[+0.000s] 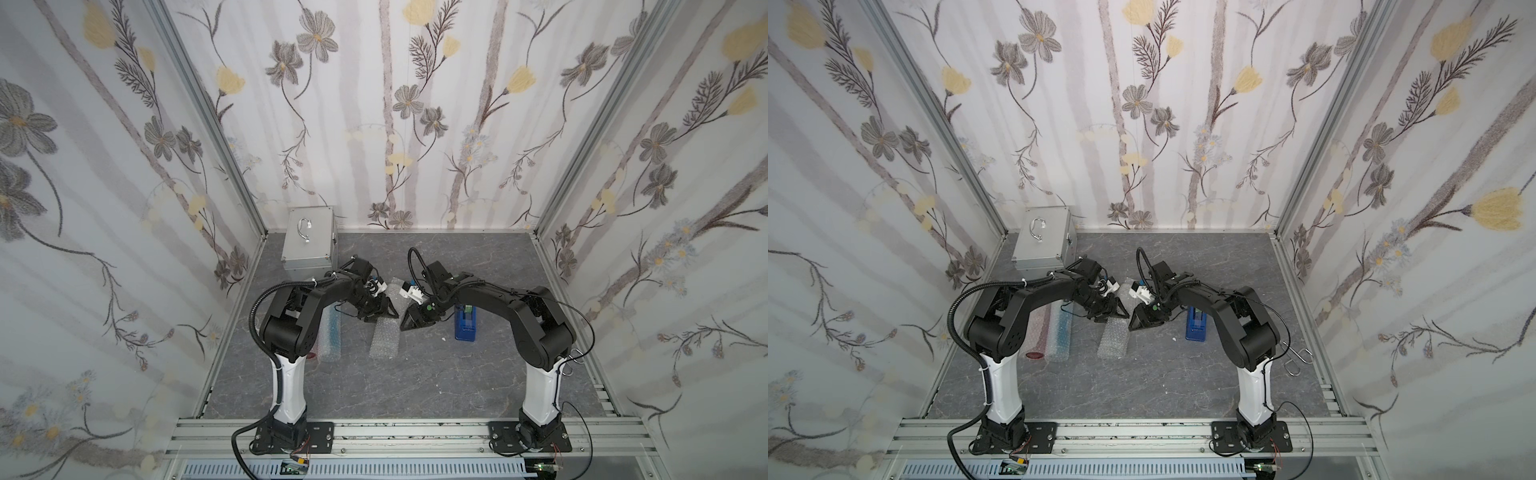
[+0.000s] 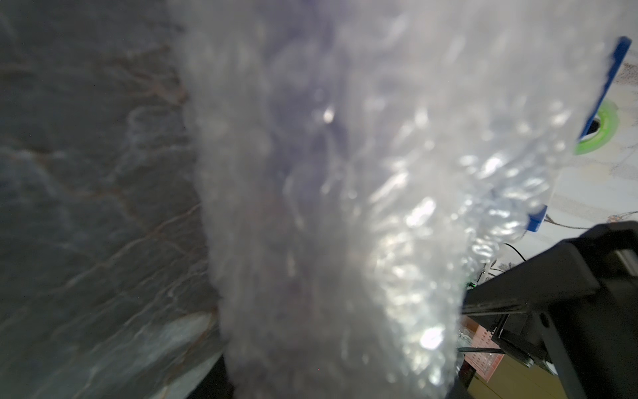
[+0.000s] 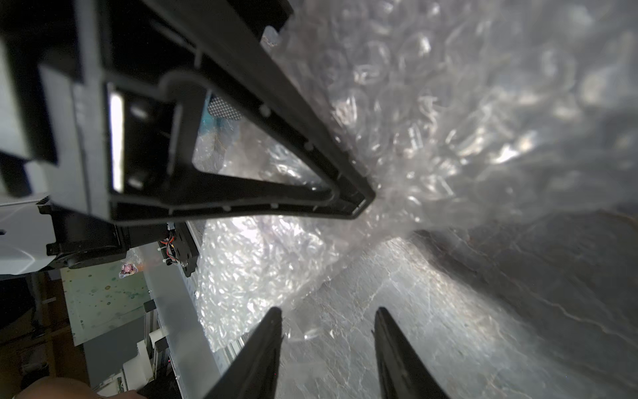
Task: Wrap wine bottles in bubble wrap
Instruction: Stick the tape on the bubble wrap.
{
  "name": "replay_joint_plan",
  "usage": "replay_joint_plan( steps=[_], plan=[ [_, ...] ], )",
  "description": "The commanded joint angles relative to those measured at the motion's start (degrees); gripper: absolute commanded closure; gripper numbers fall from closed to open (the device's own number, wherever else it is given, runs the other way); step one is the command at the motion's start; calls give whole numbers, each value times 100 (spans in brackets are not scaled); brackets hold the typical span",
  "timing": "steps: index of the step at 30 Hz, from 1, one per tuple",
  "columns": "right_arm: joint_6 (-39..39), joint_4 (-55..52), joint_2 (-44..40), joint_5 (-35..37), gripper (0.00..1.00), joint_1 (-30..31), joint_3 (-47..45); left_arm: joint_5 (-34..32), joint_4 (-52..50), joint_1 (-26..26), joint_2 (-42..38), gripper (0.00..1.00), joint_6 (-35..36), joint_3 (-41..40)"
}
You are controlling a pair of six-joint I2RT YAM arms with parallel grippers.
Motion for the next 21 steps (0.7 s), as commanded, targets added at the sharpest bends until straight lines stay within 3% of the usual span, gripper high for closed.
replay_joint_plan(
  steps=[1, 6, 9, 14, 21],
  plan=[
    [-54, 182, -171, 0, 51, -1, -85, -16, -120, -8, -13, 100, -25, -13],
    [-55, 188, -513, 42, 52, -99, -377, -25, -126, -6, -3, 100, -25, -14],
    [66, 155, -792, 77, 62, -156, -521, -32, -127, -7, -10, 100, -25, -13],
    [473, 327, -1041, 45, 91, -84, -436, -30, -126, -9, -15, 100, -25, -26],
    [762, 571, -288, 49, 100, 179, -93, -16, -126, -9, 1, 100, -34, -13]
  ],
)
